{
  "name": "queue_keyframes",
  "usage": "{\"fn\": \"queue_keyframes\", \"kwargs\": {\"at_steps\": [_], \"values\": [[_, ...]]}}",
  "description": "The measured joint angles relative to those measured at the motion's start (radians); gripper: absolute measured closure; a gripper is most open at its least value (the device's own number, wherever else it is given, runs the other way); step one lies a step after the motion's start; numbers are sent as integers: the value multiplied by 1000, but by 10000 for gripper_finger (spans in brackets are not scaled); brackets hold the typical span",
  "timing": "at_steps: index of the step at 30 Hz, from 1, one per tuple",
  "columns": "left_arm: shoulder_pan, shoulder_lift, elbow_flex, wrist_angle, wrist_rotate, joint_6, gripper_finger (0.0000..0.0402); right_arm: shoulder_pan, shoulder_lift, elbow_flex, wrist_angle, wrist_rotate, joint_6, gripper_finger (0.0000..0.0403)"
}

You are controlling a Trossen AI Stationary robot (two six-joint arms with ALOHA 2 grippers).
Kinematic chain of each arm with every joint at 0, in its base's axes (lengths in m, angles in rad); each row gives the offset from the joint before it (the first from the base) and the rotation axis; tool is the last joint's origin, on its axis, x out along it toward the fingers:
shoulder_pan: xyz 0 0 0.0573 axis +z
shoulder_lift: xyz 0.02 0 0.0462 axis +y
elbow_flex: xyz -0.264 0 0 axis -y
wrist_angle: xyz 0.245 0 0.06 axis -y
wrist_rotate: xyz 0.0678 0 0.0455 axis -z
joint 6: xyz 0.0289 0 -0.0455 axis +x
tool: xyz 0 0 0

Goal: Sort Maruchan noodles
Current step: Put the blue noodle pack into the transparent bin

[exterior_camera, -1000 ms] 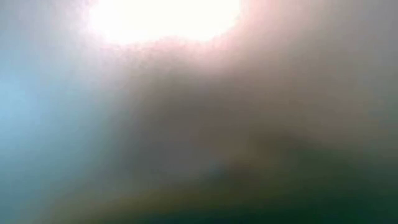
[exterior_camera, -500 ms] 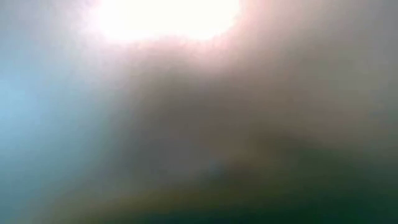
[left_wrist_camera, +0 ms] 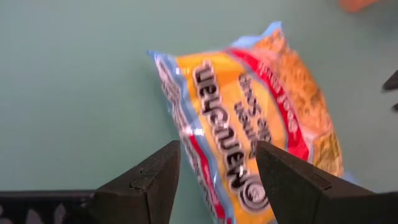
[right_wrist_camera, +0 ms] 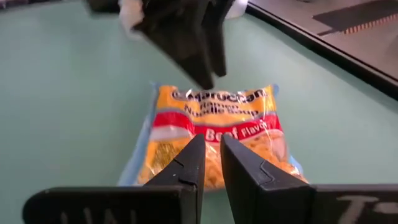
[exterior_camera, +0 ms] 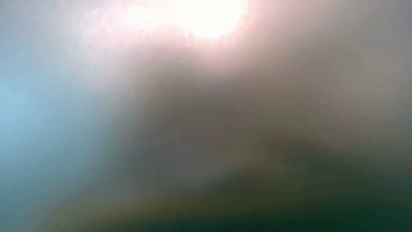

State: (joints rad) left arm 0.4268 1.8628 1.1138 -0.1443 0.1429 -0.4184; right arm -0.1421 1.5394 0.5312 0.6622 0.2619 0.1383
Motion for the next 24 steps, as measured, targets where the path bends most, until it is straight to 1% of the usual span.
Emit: {"fn": "queue_keyframes", "kwargs": {"at_steps": [3,9,12,14,15,18,21,24], "values": [[-9,-1,-8,-22,0,-1,208,0,0,15,0,0,34,360],[-39,-7,-35,-23,-2,-8,208,0,0,44,0,0,20,360],[-41,-39,-43,-40,-92,0,208,0,0,58,0,0,21,360],[-39,-55,-46,-10,-98,15,206,0,0,67,0,0,20,360],[-43,-61,-46,-8,-116,-1,202,0,0,71,0,0,20,360],[-66,-69,-49,-64,-213,-20,171,0,0,83,0,0,19,360],[-87,-78,-51,-122,-316,-5,112,0,0,92,1,0,19,360],[-99,-87,-53,-134,-317,54,55,0,0,101,0,0,19,360]]}}
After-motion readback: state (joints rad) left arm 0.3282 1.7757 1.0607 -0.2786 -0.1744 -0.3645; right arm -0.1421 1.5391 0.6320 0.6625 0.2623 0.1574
